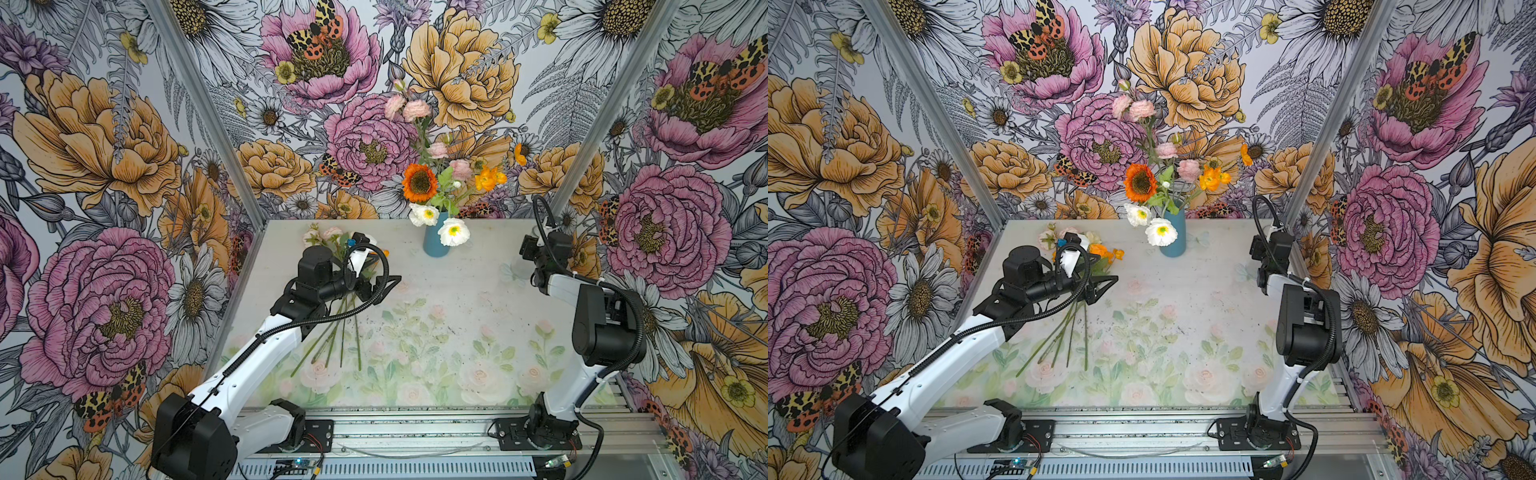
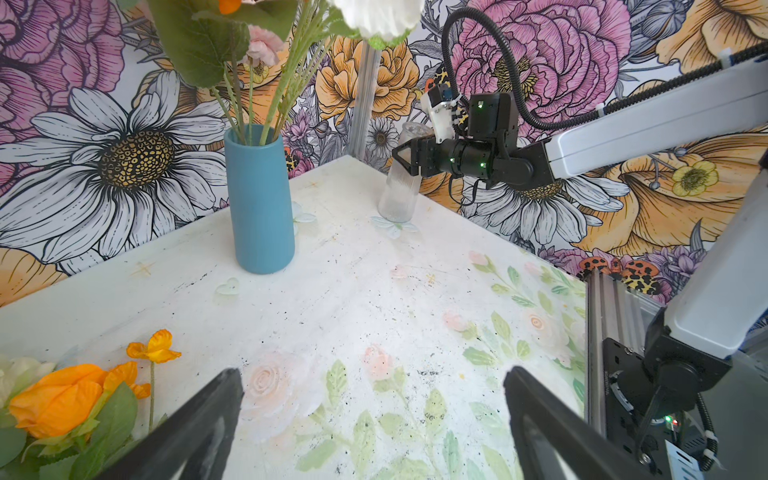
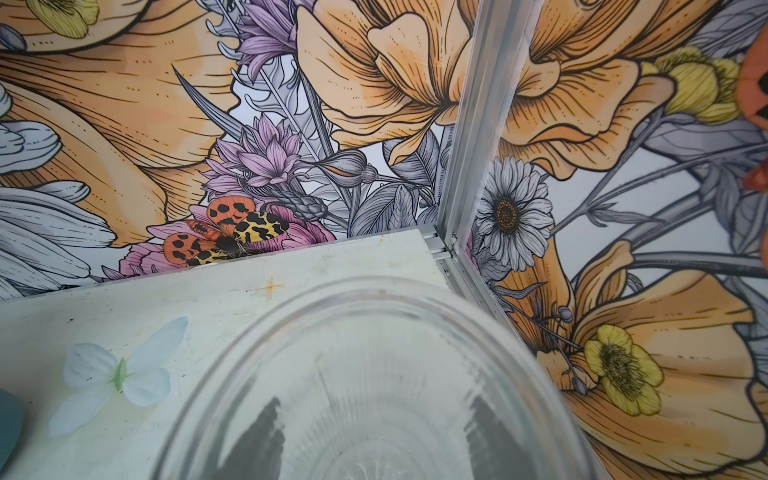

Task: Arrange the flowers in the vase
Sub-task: 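Carry the glass vase nearer with the right gripper while the left lowers to stems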

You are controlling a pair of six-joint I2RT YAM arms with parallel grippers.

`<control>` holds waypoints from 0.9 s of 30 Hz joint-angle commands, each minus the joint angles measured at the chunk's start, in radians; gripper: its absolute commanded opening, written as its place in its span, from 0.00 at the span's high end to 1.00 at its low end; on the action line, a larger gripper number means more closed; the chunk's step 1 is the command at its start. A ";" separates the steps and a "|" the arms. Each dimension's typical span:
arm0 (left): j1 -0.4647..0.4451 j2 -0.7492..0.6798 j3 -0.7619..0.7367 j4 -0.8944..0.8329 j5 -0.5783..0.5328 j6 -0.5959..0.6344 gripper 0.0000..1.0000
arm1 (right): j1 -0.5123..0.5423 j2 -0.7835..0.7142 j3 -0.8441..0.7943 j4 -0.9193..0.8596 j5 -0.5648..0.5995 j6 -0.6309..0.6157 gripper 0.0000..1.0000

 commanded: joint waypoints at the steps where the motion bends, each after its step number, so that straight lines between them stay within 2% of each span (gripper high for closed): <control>1: 0.010 0.001 0.028 0.013 0.030 -0.013 0.01 | 0.002 -0.009 -0.015 0.088 -0.032 -0.008 0.38; 6: 0.014 0.000 0.029 0.012 0.030 -0.014 0.01 | 0.021 -0.052 -0.073 0.167 -0.066 -0.058 0.42; 10: 0.017 -0.002 0.029 0.012 0.027 -0.014 0.01 | 0.044 -0.127 -0.114 0.205 -0.100 -0.040 0.44; 16: 0.018 -0.005 0.023 0.012 0.009 -0.008 0.01 | 0.126 -0.288 -0.163 0.123 -0.166 0.009 0.48; 22: 0.020 -0.026 0.009 0.003 -0.032 0.011 0.01 | 0.237 -0.472 -0.299 0.090 -0.250 0.083 0.49; 24: 0.008 -0.041 0.016 -0.042 -0.088 0.016 0.01 | 0.292 -0.542 -0.330 0.041 -0.287 0.084 0.50; 27: -0.079 -0.074 0.056 -0.187 -0.299 -0.008 0.01 | 0.380 -0.662 -0.384 -0.029 -0.289 0.083 0.50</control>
